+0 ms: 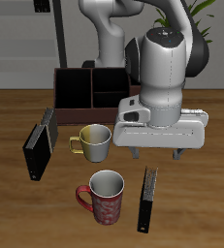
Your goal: Place the left black book into the back desk caddy's left compartment
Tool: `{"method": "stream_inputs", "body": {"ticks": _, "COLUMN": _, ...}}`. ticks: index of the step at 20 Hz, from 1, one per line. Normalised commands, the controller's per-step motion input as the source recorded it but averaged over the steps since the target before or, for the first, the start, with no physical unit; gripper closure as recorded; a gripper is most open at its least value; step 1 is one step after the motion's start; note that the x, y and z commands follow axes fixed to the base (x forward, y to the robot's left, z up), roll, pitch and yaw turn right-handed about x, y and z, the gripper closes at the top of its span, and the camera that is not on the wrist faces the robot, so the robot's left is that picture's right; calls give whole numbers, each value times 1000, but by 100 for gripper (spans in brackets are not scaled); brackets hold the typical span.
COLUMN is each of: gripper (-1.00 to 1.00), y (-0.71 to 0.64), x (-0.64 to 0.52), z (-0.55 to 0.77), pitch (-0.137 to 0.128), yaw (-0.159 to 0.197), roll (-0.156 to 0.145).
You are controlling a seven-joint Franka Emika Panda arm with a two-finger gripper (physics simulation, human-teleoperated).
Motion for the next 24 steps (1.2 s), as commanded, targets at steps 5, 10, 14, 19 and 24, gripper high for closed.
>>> {"method": "stream_inputs", "body": {"ticks": 5, "gripper": -100, "y": 1, "x": 49, "z": -182, "pitch": 19, "yaw": -2, "roll": 5}}
{"method": "stream_inputs", "body": {"ticks": 10, "gripper": -100, "y": 36, "x": 30, "z": -75, "pitch": 7, "yaw": -2, "roll": 1}}
{"method": "stream_inputs", "body": {"ticks": 14, "gripper": -100, "y": 44, "x": 94, "z": -172, "pitch": 22, "yaw": 2, "roll": 8}}
{"method": "stream_inputs", "body": {"ticks": 19, "gripper": -100, "y": 26, "x": 77, "z": -177, "pitch": 25, "yaw": 10, "roll": 1}}
{"method": "stream_inputs", "body": {"ticks": 24, "gripper": -100, "y": 108, "x": 33, "z": -208, "pitch": 20, "yaw": 2, "roll": 20}}
